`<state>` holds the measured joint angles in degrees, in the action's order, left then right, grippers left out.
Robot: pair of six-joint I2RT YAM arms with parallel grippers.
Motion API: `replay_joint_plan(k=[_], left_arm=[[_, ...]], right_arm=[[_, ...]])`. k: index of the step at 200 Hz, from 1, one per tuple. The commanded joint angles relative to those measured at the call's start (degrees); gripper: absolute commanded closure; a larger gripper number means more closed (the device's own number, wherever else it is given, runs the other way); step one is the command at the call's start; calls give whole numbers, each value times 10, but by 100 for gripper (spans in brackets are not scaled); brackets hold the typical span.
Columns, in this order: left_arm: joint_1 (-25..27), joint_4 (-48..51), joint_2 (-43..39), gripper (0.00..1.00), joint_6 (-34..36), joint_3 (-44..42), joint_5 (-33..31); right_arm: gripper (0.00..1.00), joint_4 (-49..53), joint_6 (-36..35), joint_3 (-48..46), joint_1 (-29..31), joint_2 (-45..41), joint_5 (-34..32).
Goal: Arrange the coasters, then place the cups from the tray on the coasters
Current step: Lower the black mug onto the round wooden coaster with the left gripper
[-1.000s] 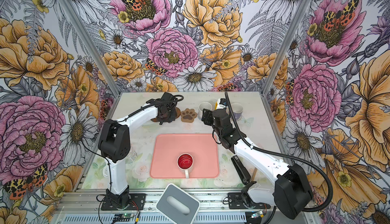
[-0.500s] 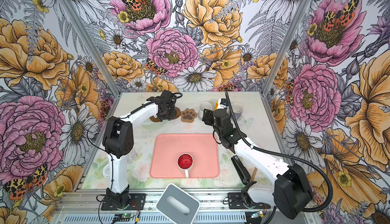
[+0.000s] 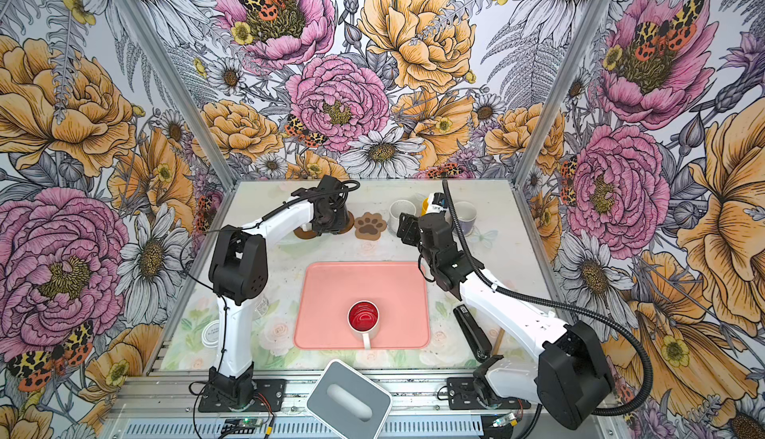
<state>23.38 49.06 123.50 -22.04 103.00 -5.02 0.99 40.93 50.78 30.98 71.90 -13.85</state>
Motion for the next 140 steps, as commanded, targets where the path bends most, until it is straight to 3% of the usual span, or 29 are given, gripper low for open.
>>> replay_joint_plan(k=[1,140], left_arm=[[-5,-34,-7,100,7,29,0],[-6,-34,13,100,12,33,-7]], right_arm=[[28,1,-7,-4,-6,-11,-8],[28,2,-6,-2,-9,-5,-4]])
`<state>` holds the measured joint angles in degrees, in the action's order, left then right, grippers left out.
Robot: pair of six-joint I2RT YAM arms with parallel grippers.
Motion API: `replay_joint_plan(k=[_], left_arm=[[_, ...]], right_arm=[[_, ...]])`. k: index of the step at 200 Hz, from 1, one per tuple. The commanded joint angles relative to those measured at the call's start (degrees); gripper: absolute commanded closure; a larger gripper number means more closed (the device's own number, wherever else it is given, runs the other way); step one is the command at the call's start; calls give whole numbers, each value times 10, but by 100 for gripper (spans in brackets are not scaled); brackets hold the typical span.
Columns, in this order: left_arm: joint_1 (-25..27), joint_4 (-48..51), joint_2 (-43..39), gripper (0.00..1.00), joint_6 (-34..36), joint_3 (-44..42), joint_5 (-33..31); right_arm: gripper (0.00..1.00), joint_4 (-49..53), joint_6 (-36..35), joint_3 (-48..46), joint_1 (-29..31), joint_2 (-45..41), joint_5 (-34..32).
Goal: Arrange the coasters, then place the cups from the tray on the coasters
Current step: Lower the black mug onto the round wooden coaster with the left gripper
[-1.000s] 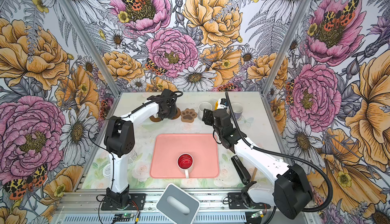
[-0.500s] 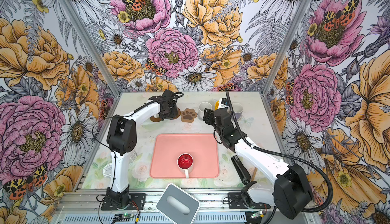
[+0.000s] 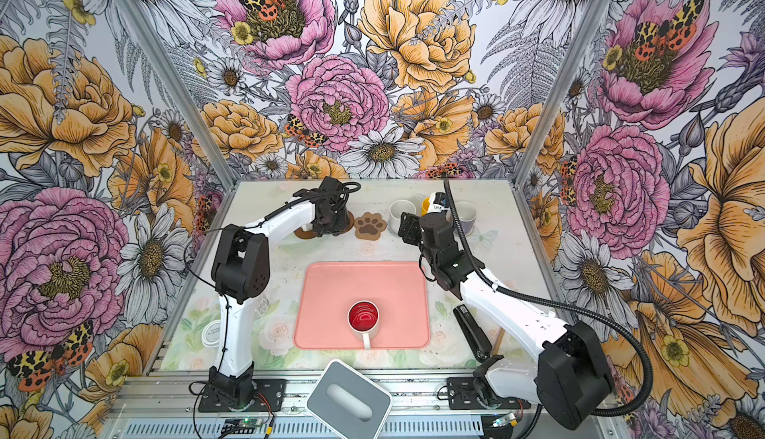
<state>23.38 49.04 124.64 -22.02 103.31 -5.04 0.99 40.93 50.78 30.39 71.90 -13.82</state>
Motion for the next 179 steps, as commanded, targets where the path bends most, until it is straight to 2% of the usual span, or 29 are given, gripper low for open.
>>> replay_joint_plan(k=[1,179], left_arm=[[-6,-34,2,100,12,30,-7],[-6,-32,18,100,23,43,-24]], right_arm=[[28,2,-6,-2,-3,-5,-4],[28,1,-6,0,-8,5,1]])
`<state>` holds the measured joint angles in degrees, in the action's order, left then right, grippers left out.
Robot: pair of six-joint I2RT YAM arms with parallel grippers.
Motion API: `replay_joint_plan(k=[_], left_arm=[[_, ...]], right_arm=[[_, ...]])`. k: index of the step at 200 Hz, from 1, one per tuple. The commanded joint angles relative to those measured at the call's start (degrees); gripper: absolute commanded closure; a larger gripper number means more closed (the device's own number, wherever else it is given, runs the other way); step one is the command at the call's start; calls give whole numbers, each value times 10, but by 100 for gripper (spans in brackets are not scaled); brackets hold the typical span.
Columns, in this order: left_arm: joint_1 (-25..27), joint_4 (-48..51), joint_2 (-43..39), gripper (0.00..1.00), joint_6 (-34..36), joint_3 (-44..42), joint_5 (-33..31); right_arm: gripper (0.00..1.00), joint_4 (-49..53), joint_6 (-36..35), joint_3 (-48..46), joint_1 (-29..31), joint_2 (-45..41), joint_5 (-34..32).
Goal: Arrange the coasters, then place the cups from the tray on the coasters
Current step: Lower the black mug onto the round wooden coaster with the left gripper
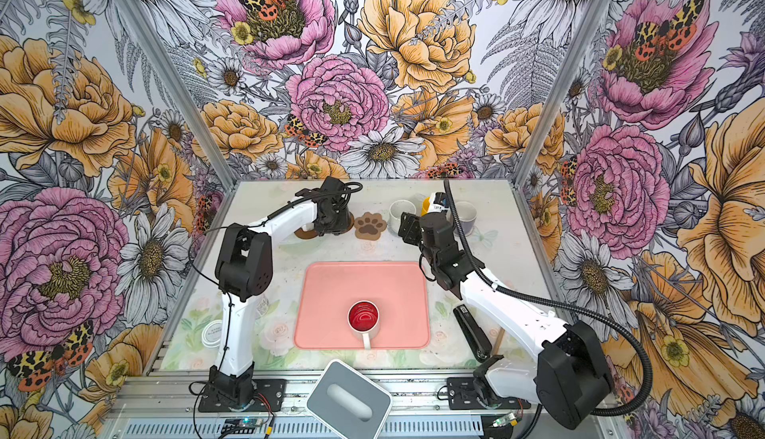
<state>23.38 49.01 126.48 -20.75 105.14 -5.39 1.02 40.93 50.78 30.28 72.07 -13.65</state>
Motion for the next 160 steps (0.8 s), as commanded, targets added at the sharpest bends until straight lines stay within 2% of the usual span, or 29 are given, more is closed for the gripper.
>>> replay_joint_plan(k=[1,64,91,160], left_arm=[[-6,-31,-1,100,10,25,-21],[-6,-26,4,100,14,25,-21],[-6,-24,6,88,19,26,-20],[-6,-23,-1,78,20,25,-11]], right_arm=[[28,1,-6,1,-6,3,-1],[28,1,-5,2,-7,6,0],[28,1,-5,3,-7,6,4],[28,1,-5,3,-8,6,6]])
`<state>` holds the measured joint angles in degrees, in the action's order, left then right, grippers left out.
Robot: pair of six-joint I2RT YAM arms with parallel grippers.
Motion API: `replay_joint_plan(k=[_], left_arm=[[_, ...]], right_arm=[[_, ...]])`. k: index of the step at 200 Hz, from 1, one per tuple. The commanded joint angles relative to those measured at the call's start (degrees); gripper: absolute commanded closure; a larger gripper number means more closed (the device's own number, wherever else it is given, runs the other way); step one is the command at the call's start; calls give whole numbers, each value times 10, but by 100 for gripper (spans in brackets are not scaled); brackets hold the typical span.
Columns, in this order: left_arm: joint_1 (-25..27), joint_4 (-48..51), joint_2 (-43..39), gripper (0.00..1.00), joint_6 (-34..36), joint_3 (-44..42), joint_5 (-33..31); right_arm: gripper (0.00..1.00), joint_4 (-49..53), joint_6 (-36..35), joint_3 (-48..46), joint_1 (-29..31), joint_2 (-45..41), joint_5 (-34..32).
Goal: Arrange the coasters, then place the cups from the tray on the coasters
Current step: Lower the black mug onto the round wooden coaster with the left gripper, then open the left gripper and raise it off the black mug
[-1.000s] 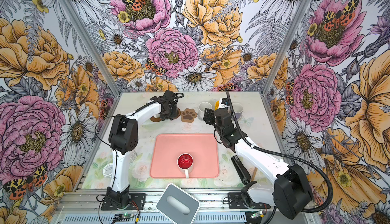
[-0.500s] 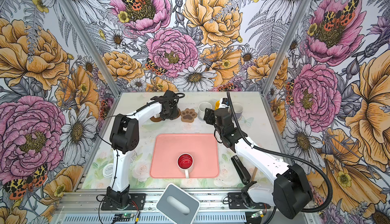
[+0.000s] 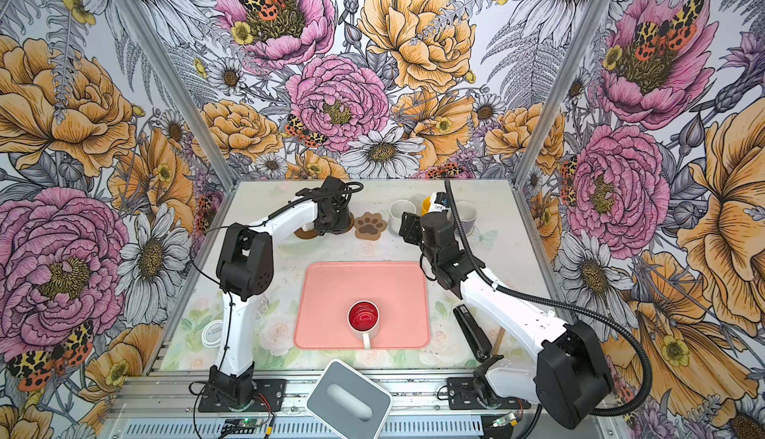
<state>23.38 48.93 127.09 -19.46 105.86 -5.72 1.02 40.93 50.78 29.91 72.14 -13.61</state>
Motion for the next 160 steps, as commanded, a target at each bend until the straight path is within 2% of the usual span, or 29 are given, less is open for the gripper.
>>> replay_joint_plan(k=[1,32,95,113,125,160], left_arm=[[-7,-22,-7,78,7,18,-8],[-6,-22,-14,73,7,11,-4],[-6,-22,-40,52,9,-2,4],[-6,-22,-55,49,8,-4,6],[-6,-23,-68,43,6,-7,6],[-6,-24,-108,37,6,-18,10]], right_arm=[[28,1,-5,3,-4,6,6],[28,1,-5,3,-4,6,6],[28,1,-6,4,-4,3,10],[28,1,-8,3,-4,1,12],[28,2,-9,4,-4,1,13],[28,4,-3,7,-5,5,20]])
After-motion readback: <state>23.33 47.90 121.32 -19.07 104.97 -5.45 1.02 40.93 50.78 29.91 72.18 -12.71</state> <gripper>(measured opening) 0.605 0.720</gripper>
